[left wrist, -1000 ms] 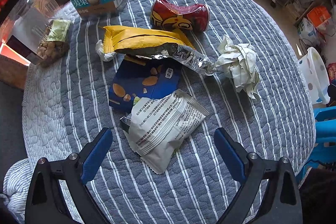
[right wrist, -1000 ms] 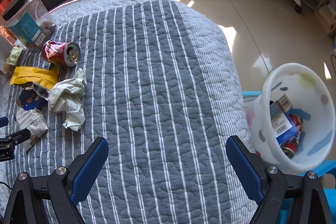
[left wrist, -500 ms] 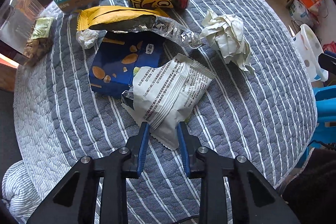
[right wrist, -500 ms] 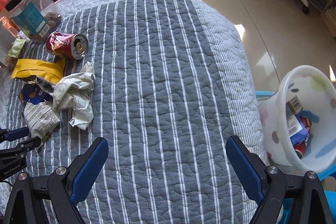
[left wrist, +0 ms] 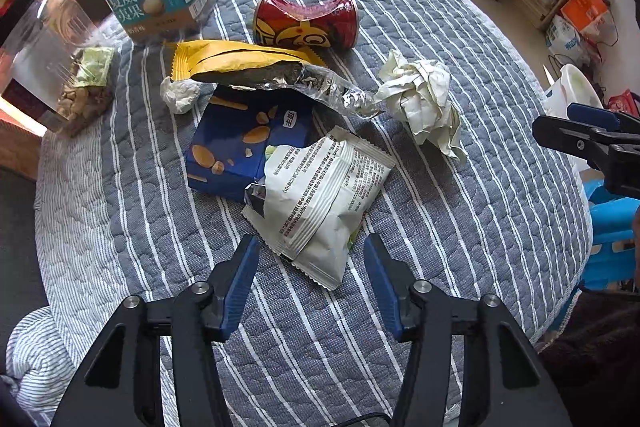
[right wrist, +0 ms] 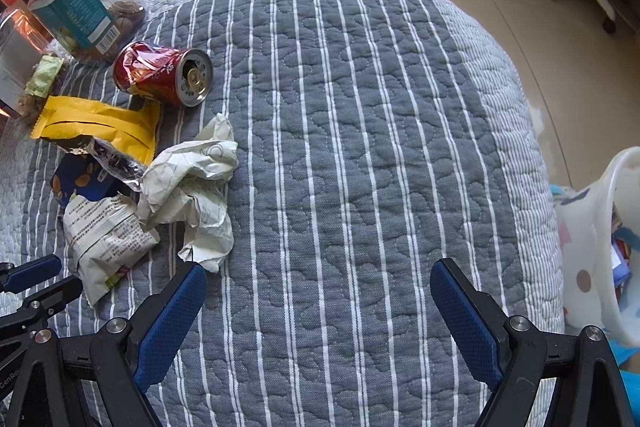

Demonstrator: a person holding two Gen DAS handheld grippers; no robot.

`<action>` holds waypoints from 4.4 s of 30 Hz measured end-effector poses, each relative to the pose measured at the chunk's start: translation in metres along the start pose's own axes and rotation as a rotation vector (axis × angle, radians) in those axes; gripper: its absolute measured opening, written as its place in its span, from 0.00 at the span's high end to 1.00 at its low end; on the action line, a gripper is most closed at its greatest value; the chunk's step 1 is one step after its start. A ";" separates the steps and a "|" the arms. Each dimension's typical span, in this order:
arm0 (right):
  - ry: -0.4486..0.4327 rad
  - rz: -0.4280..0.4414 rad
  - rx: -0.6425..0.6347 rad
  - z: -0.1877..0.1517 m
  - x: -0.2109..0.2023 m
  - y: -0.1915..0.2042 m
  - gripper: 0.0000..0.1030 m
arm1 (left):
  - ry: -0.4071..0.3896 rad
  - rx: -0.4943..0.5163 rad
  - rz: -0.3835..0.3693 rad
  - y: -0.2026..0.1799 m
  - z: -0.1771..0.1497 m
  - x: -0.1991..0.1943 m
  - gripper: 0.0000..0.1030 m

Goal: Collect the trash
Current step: 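Grasp the white snack bag with the left tool, then grasp the crumpled white paper with the right tool while the left tool holds the snack bag, then carry the snack bag and crumpled paper over the white bin with both tools, then open both tools to drop the snack bag and paper into the bin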

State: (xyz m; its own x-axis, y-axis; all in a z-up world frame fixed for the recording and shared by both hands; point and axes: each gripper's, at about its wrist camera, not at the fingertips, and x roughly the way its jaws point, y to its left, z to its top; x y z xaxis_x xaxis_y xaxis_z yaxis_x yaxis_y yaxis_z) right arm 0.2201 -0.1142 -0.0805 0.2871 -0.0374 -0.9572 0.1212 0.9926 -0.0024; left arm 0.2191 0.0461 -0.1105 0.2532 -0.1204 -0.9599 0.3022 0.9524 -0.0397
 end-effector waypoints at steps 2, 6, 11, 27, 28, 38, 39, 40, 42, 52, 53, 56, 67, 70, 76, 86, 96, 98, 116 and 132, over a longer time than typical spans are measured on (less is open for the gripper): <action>0.003 -0.005 0.000 -0.001 0.002 -0.002 0.09 | 0.005 -0.023 -0.002 0.003 0.005 0.009 0.31; 0.010 -0.007 0.021 -0.002 0.002 -0.009 0.09 | 0.042 -0.095 -0.031 0.009 0.009 0.032 0.44; 0.013 0.007 0.038 0.000 0.002 -0.013 0.09 | 0.039 -0.149 -0.076 0.014 0.008 0.031 0.69; 0.010 0.125 0.001 0.018 0.025 0.038 0.09 | -0.091 -0.223 -0.082 0.048 -0.017 -0.053 0.77; 0.013 0.134 0.000 0.019 0.028 0.041 0.09 | -0.095 -0.227 -0.062 0.052 -0.019 -0.057 0.77; 0.031 0.201 -0.007 0.030 0.057 0.071 0.22 | -0.108 -0.256 -0.007 0.067 -0.023 -0.064 0.76; 0.035 0.198 -0.011 0.030 0.060 0.073 0.25 | -0.107 -0.255 -0.005 0.066 -0.023 -0.064 0.76; 0.037 0.192 -0.015 0.030 0.062 0.075 0.32 | -0.106 -0.254 -0.003 0.067 -0.023 -0.064 0.76; 0.043 0.181 -0.023 0.029 0.067 0.077 0.44 | -0.107 -0.256 0.001 0.066 -0.024 -0.064 0.76; -0.007 0.162 -0.041 0.026 0.038 0.057 0.65 | -0.130 -0.280 0.000 0.067 -0.021 -0.068 0.76; -0.012 0.164 -0.038 0.025 0.034 0.054 0.65 | -0.134 -0.278 -0.002 0.065 -0.019 -0.069 0.76; -0.022 0.161 -0.032 0.020 0.022 0.041 0.65 | -0.148 -0.273 -0.011 0.058 -0.016 -0.072 0.76; -0.040 0.116 0.013 0.006 -0.008 -0.023 0.65 | -0.187 -0.199 -0.043 0.009 0.005 -0.079 0.76; -0.051 0.103 0.034 0.002 -0.017 -0.044 0.65 | -0.196 -0.174 -0.051 -0.007 0.012 -0.079 0.76; -0.071 0.080 0.092 -0.006 -0.034 -0.088 0.65 | -0.197 -0.127 -0.076 -0.043 0.028 -0.074 0.76; -0.099 0.040 0.187 -0.026 -0.058 -0.163 0.65 | -0.190 -0.022 -0.115 -0.120 0.049 -0.061 0.76; -0.096 -0.045 0.334 -0.056 -0.068 -0.264 0.64 | -0.207 0.065 -0.183 -0.190 0.060 -0.058 0.76; -0.098 -0.050 0.371 -0.061 -0.069 -0.281 0.64 | -0.212 0.086 -0.198 -0.206 0.063 -0.058 0.76; -0.142 0.004 0.514 -0.080 -0.075 -0.339 0.43 | -0.200 0.269 -0.273 -0.337 0.098 -0.030 0.76; -0.143 -0.037 0.591 -0.100 -0.090 -0.368 0.39 | -0.243 0.321 -0.223 -0.377 0.118 -0.015 0.20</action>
State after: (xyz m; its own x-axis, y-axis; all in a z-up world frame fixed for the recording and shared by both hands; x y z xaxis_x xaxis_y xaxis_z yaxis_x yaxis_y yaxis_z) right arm 0.0547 -0.4646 -0.0228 0.3925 -0.1268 -0.9109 0.6289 0.7597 0.1652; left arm 0.2095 -0.3441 -0.0489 0.3468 -0.4112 -0.8430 0.6334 0.7656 -0.1129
